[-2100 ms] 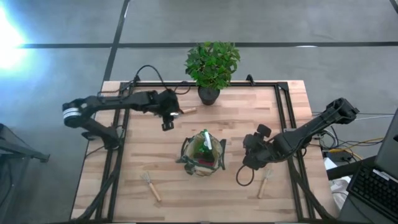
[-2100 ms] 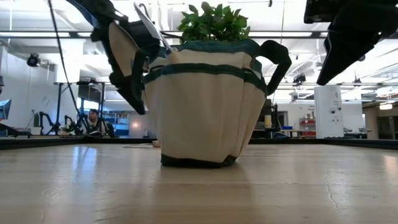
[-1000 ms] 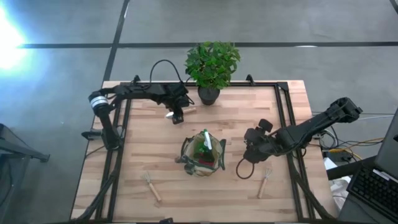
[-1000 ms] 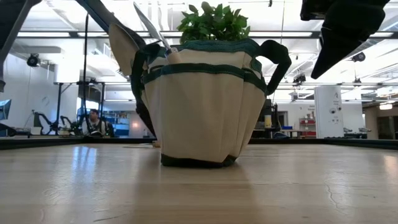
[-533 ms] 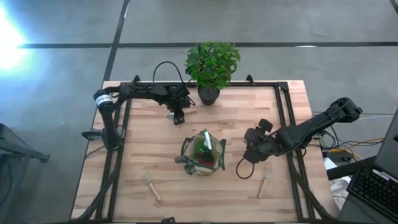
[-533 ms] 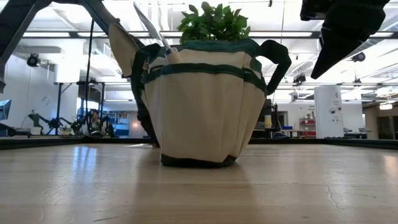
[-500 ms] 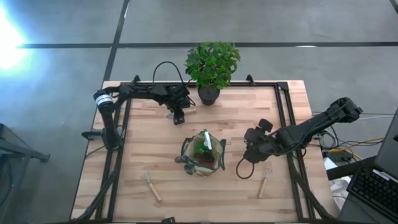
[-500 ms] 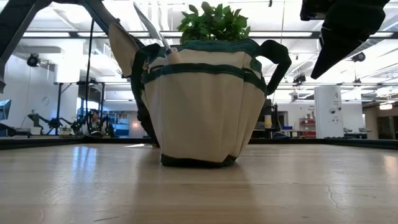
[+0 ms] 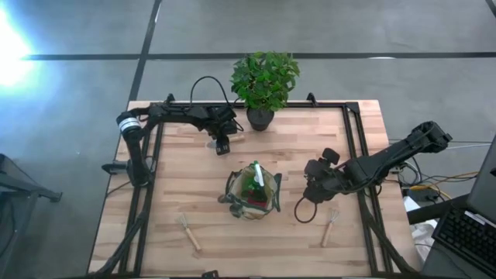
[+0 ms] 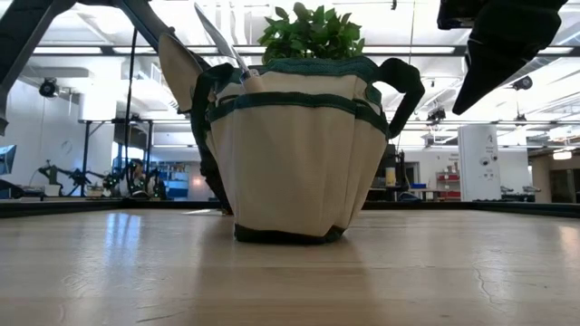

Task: Pick & Place Garden tools in Gardening bag
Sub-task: Put the brown trowel into the green gardening bag

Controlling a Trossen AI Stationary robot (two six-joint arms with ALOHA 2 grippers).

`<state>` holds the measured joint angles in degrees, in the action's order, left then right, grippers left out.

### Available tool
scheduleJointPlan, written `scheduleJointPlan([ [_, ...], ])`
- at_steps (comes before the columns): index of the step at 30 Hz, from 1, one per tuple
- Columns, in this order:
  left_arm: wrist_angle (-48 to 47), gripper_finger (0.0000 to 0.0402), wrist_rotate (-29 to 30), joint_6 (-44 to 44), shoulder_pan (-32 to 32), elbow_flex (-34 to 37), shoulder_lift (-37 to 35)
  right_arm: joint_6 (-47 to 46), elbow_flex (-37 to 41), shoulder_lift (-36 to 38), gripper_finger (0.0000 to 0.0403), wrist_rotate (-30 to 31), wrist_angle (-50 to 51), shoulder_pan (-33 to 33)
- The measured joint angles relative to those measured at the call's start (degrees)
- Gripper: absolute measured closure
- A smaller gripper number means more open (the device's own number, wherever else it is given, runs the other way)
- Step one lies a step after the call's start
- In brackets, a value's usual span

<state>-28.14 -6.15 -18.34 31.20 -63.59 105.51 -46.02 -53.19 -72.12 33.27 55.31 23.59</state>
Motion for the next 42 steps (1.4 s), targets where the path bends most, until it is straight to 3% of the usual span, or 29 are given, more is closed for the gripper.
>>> scheduleJointPlan([
  [15,-1.56,0.0334,-0.42,2.50,-0.06,0.47,-2.45,0.18,0.00,0.00,0.0216,1.21,-0.09,0.00],
  [31,-4.97,0.0334,-0.60,3.42,-0.04,1.76,-18.56,-0.06,0.00,0.00,0.0216,1.17,-0.09,0.00],
  [42,2.70,0.0334,-10.57,7.86,-0.07,9.77,-32.52,-0.06,0.00,0.00,0.0216,1.22,-0.22,0.00],
])
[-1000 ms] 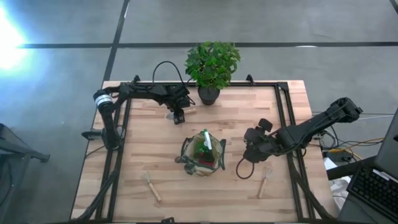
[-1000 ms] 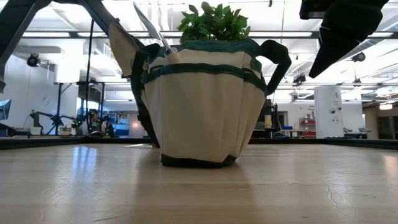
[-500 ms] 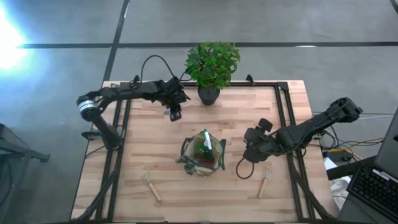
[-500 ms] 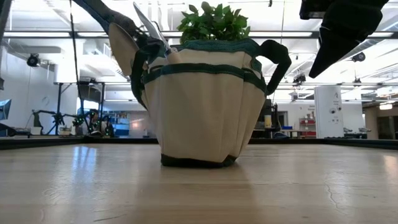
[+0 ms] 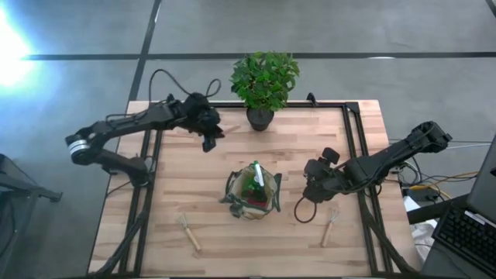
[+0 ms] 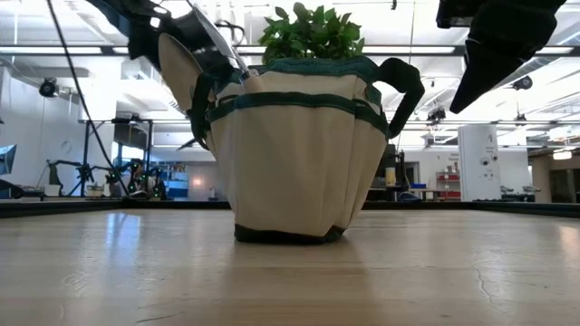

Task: Pick & Place Garden tools in Gardening bag
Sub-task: Put the brown trowel into the green gardening bag

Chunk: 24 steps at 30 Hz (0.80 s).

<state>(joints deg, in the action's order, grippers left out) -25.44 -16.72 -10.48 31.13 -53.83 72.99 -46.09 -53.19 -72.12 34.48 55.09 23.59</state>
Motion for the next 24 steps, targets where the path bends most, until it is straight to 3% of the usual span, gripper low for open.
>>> scheduleJointPlan([
  [7,12.94,0.0334,-9.56,7.21,-1.69,6.99,-6.96,0.05,0.00,-0.02,0.0216,0.45,-1.51,0.00],
  [13,23.52,0.0334,-10.94,10.85,-5.32,11.56,-11.40,0.02,0.00,-0.04,0.0216,0.58,-2.09,0.00],
  [24,55.87,0.0334,-12.16,20.85,-14.57,21.16,-12.79,0.57,0.02,-0.07,0.0216,2.01,-3.62,0.00],
])
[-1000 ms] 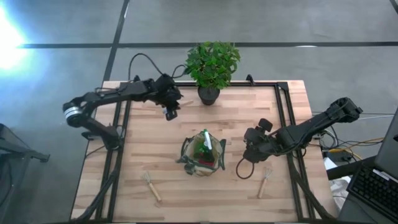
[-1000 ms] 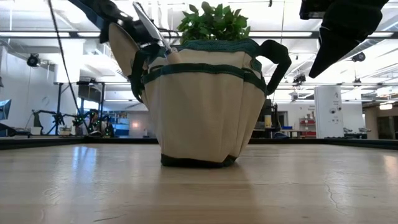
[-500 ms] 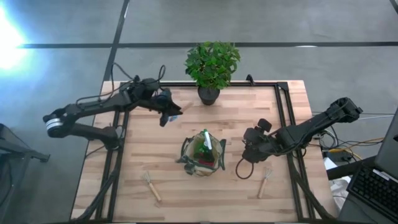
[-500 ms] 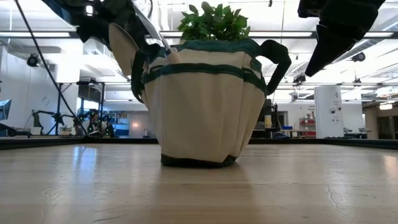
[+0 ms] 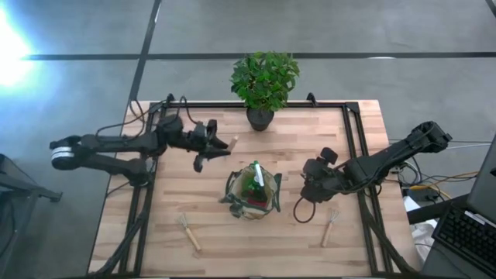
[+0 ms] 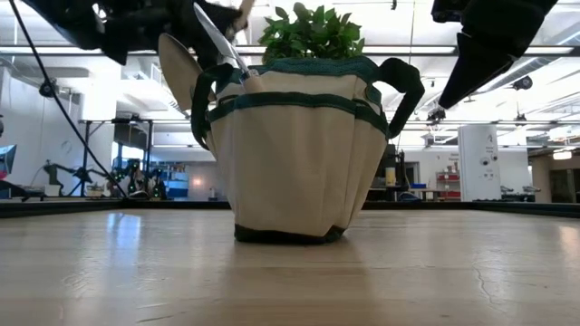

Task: Pick & Place Garden tools in Gardening bag
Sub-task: Put the brown trowel into the green gardening bag

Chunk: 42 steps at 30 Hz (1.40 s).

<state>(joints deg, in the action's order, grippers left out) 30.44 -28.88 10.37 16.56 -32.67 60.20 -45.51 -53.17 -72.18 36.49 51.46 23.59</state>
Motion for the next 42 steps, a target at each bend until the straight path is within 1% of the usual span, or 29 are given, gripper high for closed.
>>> scheduleJointPlan([
  [3,7.40,0.0334,0.02,1.41,-2.48,2.23,0.06,0.04,-0.01,0.00,0.0216,0.16,-0.04,-0.01],
  [8,16.32,0.0334,0.53,2.93,-6.52,4.94,0.07,0.22,0.00,-0.02,0.0216,1.20,-0.28,-0.02],
  [13,18.91,0.0334,5.79,1.71,-11.18,5.34,0.07,0.22,0.00,-0.02,0.0216,1.57,-0.62,-0.02],
  [21,19.28,0.0334,6.70,-2.93,-15.90,4.47,0.65,0.16,0.00,-0.02,0.0216,2.54,-1.05,-0.02],
  [25,24.14,0.0334,8.76,-2.95,-17.20,4.42,4.55,0.08,0.00,-0.02,0.0216,2.73,-1.55,-0.02],
  [28,29.62,0.0334,8.83,-1.46,-17.95,4.22,9.52,0.07,0.00,-0.02,0.0216,2.73,-1.96,-0.02],
  [32,34.10,0.0334,7.47,0.24,-19.17,1.44,16.20,0.46,0.00,-0.02,0.0216,2.75,-2.52,0.00],
  [38,34.53,0.0334,2.33,0.23,-19.76,-4.69,22.29,0.94,0.00,-0.02,0.0216,2.75,-2.49,0.00],
  [42,34.31,0.0334,1.81,-0.96,-19.65,-5.90,24.10,0.94,0.00,-0.02,0.0216,2.75,-2.70,0.02],
])
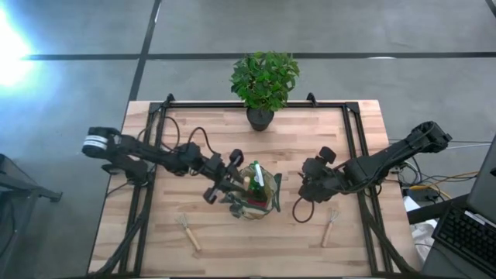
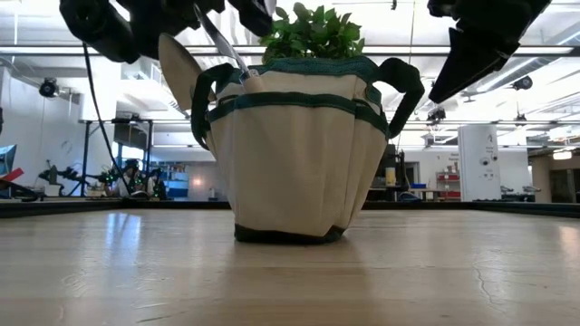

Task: Pick & Place Garden tools in Gardening bag
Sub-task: Put the brown trowel into the green gardening bag

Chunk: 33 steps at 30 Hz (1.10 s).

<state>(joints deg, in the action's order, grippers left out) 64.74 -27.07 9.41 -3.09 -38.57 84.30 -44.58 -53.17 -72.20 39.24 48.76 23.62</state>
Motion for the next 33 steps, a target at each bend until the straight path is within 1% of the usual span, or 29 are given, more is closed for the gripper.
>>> scheduleJointPlan([
  [3,0.14,0.0334,0.35,-0.73,0.09,0.21,0.30,1.30,0.00,0.00,0.0216,0.00,-2.34,0.55],
  [5,-0.17,0.0334,1.42,-0.79,0.09,0.41,0.43,4.64,0.02,0.00,0.0216,-0.03,-6.90,1.20],
  [7,-0.86,0.0334,2.46,-0.91,0.16,0.49,0.49,10.39,0.04,0.07,0.0218,-0.02,-14.74,2.26],
  [9,-1.64,0.0334,4.43,-1.81,0.27,0.49,0.49,18.50,0.04,0.11,0.0223,-0.04,-24.29,3.59],
  [14,-1.77,0.0334,13.34,-2.41,0.31,0.49,0.59,38.18,0.02,-0.24,0.0244,-0.19,-51.25,6.01],
  [16,-1.86,0.0334,14.26,-3.19,0.37,0.51,0.68,43.88,0.02,-0.68,0.0251,0.49,-58.42,6.10],
  [18,-1.80,0.0334,14.31,-3.84,0.35,0.51,0.69,48.40,0.02,-0.81,0.0254,2.66,-63.25,5.99],
  [19,-1.75,0.0334,14.31,-4.00,0.35,0.51,0.69,50.10,0.02,-0.81,0.0254,2.74,-65.62,5.64],
  [22,-1.83,0.0334,15.27,-4.32,0.28,0.51,0.69,52.05,0.02,-0.95,0.0249,-0.56,-71.05,4.08],
  [25,-1.77,0.0334,15.72,-5.32,0.34,0.07,0.69,51.87,0.00,-2.23,0.0241,-3.30,-72.61,2.31],
  [30,-1.72,0.0334,15.82,-6.53,0.33,-0.65,0.69,51.01,0.00,-5.16,0.0230,-3.32,-76.83,0.08],
  [33,-1.87,0.0334,15.85,-6.60,0.33,-0.65,0.69,51.01,-0.26,-6.91,0.0226,-4.93,-79.74,-0.85],
])
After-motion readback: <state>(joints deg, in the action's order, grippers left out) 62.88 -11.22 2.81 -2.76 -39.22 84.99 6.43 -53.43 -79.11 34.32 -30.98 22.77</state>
